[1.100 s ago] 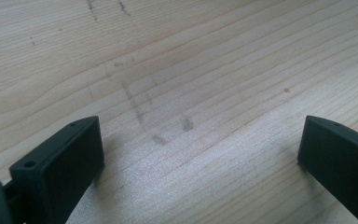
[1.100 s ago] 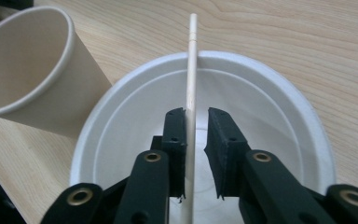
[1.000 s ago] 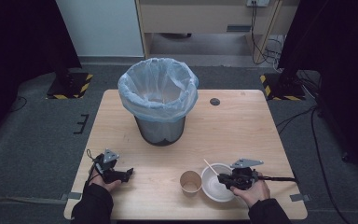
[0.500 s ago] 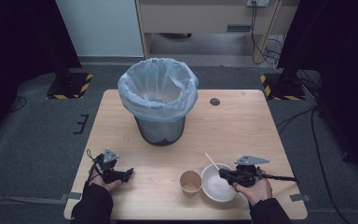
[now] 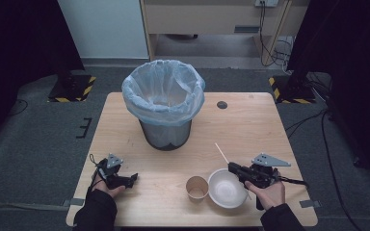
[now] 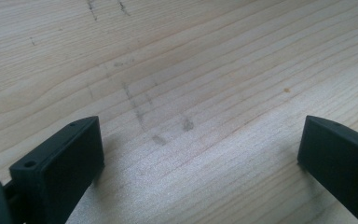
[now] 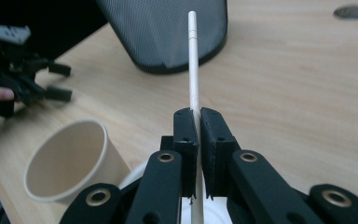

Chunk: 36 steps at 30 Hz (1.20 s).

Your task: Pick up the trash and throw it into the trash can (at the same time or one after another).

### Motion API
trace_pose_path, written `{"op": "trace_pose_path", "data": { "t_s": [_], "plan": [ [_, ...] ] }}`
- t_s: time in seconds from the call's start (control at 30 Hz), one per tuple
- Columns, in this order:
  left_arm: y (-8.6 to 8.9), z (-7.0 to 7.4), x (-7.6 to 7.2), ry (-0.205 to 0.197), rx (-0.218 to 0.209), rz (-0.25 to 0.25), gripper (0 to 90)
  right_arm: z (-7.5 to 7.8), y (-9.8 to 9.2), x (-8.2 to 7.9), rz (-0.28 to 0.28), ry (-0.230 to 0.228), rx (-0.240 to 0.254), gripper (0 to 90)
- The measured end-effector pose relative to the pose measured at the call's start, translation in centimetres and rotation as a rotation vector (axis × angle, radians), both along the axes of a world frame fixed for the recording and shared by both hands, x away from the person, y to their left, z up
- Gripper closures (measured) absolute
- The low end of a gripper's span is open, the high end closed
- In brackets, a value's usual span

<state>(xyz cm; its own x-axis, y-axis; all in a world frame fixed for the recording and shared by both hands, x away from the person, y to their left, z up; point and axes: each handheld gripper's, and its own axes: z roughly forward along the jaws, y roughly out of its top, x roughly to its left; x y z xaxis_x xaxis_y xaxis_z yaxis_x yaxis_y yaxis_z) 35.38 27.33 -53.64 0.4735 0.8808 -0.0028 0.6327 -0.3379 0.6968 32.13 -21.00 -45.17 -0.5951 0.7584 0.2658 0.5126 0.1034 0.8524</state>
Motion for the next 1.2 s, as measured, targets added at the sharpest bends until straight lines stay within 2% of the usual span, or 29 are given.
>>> {"op": "trace_pose_path", "data": {
  "t_s": [0.23,0.3,0.4,0.77,1.2],
  "plan": [
    [0.0,0.0,0.0,0.000,0.000,0.000,0.0,1.0,-0.4,0.2,-0.025,-0.062,0.058,85.9],
    [0.0,0.0,0.0,0.000,0.000,0.000,0.0,1.3,-0.6,0.3,-0.030,-0.071,0.091,85.9],
    [0.0,0.0,0.0,0.000,0.000,0.000,0.0,1.7,-0.7,0.6,-0.035,-0.092,0.095,85.9],
    [0.0,0.0,0.0,0.000,0.000,-0.001,0.0,4.9,-1.4,1.1,-0.060,-0.199,0.158,85.9],
    [0.0,0.0,0.0,0.000,0.000,0.000,0.0,10.0,-0.7,2.4,-0.073,-0.339,0.261,85.9]
  ]
}}
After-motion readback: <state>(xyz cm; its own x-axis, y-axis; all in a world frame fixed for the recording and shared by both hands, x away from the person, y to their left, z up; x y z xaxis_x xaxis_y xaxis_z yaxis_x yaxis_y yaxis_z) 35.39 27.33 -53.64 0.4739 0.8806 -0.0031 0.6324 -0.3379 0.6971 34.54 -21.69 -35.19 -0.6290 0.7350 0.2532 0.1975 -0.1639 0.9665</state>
